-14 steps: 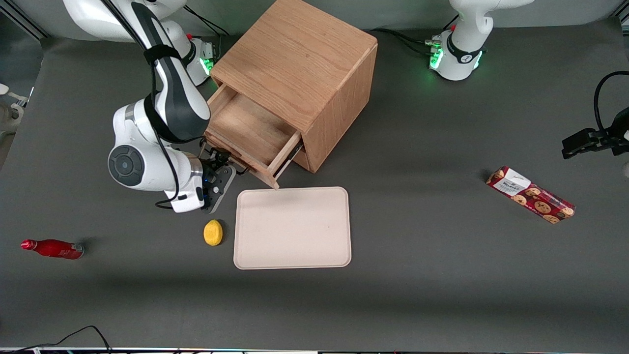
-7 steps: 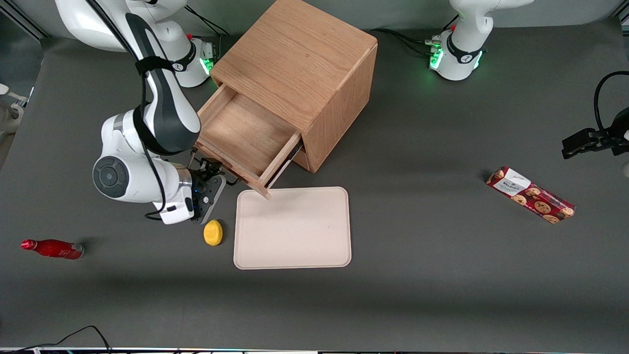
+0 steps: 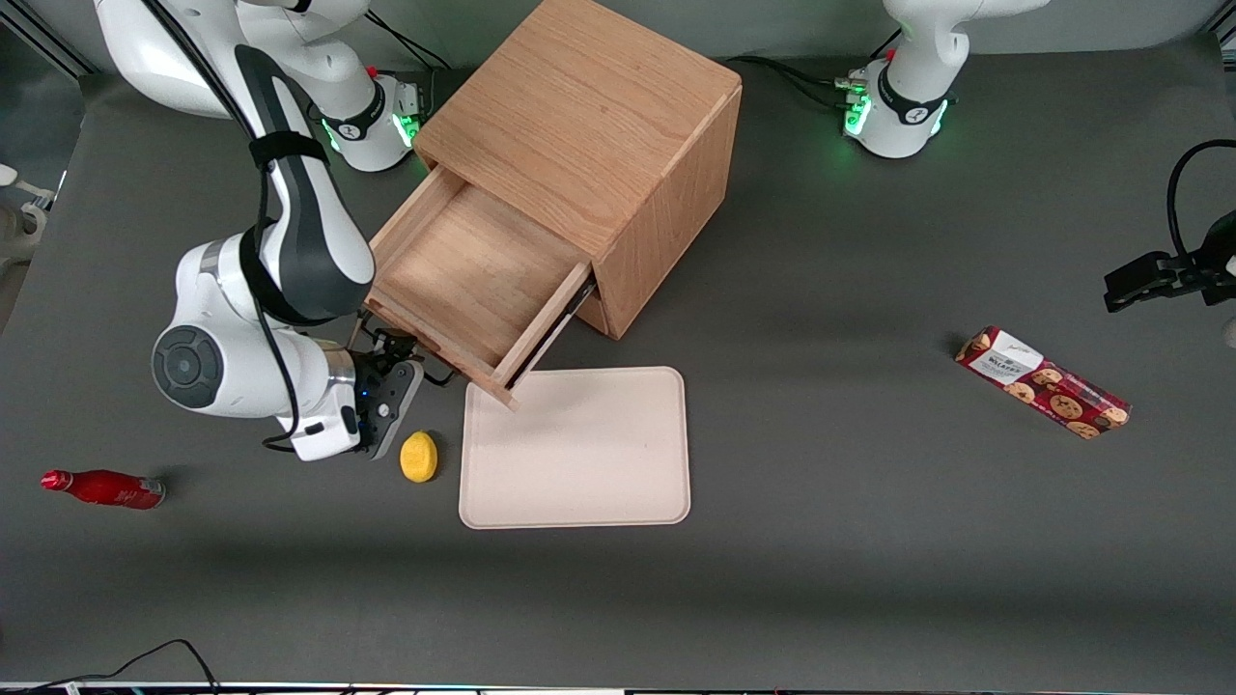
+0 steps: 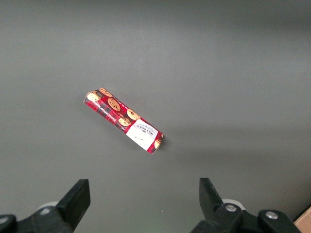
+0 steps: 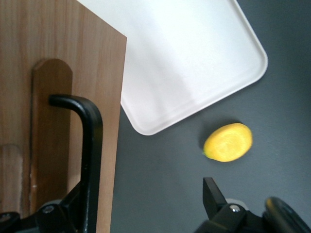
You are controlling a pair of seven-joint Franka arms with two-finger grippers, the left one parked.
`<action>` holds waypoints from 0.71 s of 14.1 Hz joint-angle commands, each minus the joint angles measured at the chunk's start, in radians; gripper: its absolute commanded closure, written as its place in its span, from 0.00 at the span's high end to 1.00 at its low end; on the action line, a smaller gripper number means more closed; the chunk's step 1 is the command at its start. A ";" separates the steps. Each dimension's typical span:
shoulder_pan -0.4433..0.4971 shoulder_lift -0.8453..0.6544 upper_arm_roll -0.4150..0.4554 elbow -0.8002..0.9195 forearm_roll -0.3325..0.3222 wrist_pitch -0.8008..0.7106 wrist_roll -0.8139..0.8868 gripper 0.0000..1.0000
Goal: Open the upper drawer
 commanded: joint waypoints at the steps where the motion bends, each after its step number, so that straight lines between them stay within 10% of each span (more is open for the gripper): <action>1: -0.025 0.040 0.003 0.060 -0.017 -0.004 -0.034 1.00; 10: -0.056 0.070 0.003 0.117 -0.005 -0.009 -0.074 1.00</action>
